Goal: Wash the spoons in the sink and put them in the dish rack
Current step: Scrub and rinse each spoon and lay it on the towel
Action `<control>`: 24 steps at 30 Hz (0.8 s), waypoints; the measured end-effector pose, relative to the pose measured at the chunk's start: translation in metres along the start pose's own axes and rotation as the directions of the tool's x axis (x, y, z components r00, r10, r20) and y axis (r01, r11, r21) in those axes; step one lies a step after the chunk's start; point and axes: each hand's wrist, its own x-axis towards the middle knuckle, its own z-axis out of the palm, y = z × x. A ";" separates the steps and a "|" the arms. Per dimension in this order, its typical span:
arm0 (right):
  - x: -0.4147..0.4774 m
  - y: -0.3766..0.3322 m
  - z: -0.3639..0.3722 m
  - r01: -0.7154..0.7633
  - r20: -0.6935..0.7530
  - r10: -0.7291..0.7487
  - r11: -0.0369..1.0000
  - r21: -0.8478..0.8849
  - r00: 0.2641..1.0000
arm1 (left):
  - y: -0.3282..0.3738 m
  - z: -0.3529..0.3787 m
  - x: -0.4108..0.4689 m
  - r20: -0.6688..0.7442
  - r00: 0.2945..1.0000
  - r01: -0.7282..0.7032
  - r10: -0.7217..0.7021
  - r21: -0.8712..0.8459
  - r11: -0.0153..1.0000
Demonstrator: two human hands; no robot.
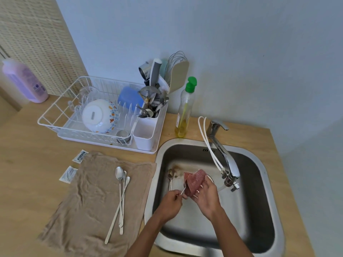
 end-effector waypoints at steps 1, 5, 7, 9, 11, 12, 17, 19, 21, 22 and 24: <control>0.000 0.000 0.001 0.021 0.001 -0.021 0.998 -0.054 1.000 | 0.000 -0.002 -0.001 0.018 1.000 -0.006 0.006 0.009 1.000; -0.008 -0.001 0.009 0.156 0.044 -0.151 0.906 -0.394 0.988 | 0.003 -0.009 -0.004 0.041 0.997 -0.064 0.060 0.102 0.993; -0.013 -0.004 0.012 0.244 0.089 -0.239 0.773 -0.586 0.967 | 0.004 -0.013 -0.003 0.011 0.994 -0.112 0.112 0.226 0.968; -0.017 -0.010 0.010 0.310 0.178 -0.262 0.646 -0.697 0.948 | 0.006 -0.021 -0.001 -0.023 0.989 -0.123 0.143 0.392 0.912; -0.021 -0.019 0.009 0.382 0.303 -0.234 0.518 -0.766 0.924 | 0.014 -0.036 0.003 -0.022 0.981 -0.146 0.193 0.571 0.808; -0.023 -0.024 0.009 0.404 0.351 -0.201 0.452 -0.795 0.915 | 0.019 -0.045 0.006 -0.002 0.974 -0.171 0.226 0.646 0.744; -0.027 -0.031 0.012 0.453 0.469 0.064 0.173 -0.875 0.881 | 0.049 -0.081 0.018 0.232 0.921 -0.355 0.313 0.829 0.432; -0.025 -0.028 0.012 0.444 0.465 0.100 0.179 -0.878 0.880 | 0.052 -0.086 0.022 0.285 0.904 -0.396 0.318 0.838 0.375; -0.025 -0.026 0.011 0.463 0.475 0.079 0.134 -0.876 0.876 | 0.052 -0.090 0.022 0.306 0.892 -0.417 0.332 0.840 0.348; -0.026 -0.025 0.011 0.459 0.471 0.070 0.132 -0.878 0.880 | 0.051 -0.091 0.022 0.308 0.888 -0.422 0.342 0.841 0.338; -0.029 -0.025 0.013 0.468 0.480 0.095 0.128 -0.874 0.872 | 0.048 -0.090 0.020 0.315 0.877 -0.434 0.362 0.843 0.318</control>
